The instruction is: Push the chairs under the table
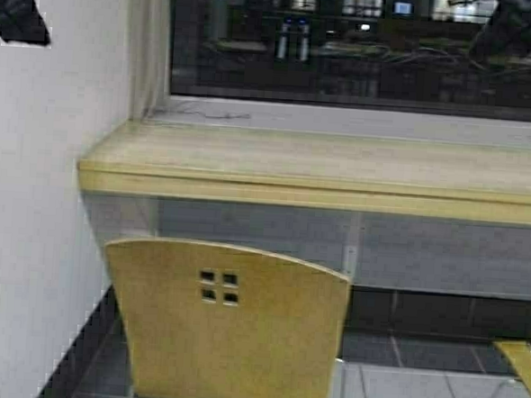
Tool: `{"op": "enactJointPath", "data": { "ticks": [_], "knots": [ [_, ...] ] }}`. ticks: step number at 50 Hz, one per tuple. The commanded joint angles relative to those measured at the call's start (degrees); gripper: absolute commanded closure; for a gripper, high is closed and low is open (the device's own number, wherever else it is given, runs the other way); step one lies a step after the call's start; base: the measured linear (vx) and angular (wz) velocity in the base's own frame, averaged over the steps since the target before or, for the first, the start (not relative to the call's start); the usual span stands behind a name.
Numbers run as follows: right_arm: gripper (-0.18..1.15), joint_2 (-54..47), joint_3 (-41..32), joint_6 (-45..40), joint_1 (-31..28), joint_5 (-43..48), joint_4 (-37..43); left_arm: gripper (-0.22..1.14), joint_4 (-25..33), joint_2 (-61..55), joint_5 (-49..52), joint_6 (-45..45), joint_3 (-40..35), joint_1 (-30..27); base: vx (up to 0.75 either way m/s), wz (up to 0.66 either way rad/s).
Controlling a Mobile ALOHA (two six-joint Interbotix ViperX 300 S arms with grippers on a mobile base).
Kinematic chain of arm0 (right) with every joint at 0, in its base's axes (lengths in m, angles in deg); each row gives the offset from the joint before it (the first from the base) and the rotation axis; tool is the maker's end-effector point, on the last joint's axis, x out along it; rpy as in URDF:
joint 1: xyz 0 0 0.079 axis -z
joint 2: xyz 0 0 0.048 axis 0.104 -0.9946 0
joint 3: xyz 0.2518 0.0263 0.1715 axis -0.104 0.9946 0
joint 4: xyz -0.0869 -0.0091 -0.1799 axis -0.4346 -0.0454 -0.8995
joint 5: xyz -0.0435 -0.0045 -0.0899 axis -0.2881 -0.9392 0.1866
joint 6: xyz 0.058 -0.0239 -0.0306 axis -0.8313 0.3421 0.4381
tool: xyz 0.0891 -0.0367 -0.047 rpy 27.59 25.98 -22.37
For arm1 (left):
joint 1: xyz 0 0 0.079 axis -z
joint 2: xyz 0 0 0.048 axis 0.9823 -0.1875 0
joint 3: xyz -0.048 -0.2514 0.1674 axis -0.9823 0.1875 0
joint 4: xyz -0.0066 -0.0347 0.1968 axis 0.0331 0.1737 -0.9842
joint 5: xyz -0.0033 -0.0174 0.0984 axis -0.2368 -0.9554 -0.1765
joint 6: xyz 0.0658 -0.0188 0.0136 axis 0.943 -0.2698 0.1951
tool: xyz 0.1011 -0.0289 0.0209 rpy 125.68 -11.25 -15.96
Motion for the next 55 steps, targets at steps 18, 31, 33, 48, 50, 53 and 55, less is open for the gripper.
{"op": "enactJointPath", "data": {
  "ticks": [18, 31, 33, 48, 50, 53, 55],
  "knots": [
    [0.91, -36.47, -14.41, -0.62, -5.36, 7.29, 0.88, 0.88, 14.94, -32.08, -7.82, -8.35, -7.21, 3.43, 0.10, 0.04],
    [0.73, -54.93, -20.48, -10.63, -5.80, 7.91, 7.73, 0.63, 19.07, -43.07, -7.56, -13.71, -10.46, 5.36, 0.09, -0.05],
    [0.62, -56.34, -20.83, -11.87, -5.80, 8.09, 8.44, 0.50, 19.25, -43.33, -7.47, -13.97, -10.72, 5.62, 0.08, -0.02],
    [0.00, -60.21, -22.94, -26.19, -8.09, 7.91, 21.45, -0.08, 22.15, -47.64, -6.86, -20.13, -15.64, 6.33, 0.05, 0.01],
    [0.00, -60.56, -23.29, -27.95, -8.70, 8.17, 23.82, -0.08, 22.15, -48.78, -6.77, -20.65, -17.14, 7.03, 0.02, 0.03],
    [0.00, -61.52, -24.43, -29.71, -9.84, 8.61, 26.72, -0.07, 22.15, -51.06, -6.59, -21.18, -19.86, 8.00, 0.01, 0.02],
    [0.00, -62.40, -25.93, -29.88, -10.46, 8.61, 28.04, -0.07, 22.24, -52.65, -6.59, -21.36, -21.53, 8.61, 0.00, 0.00]
  ]
}}
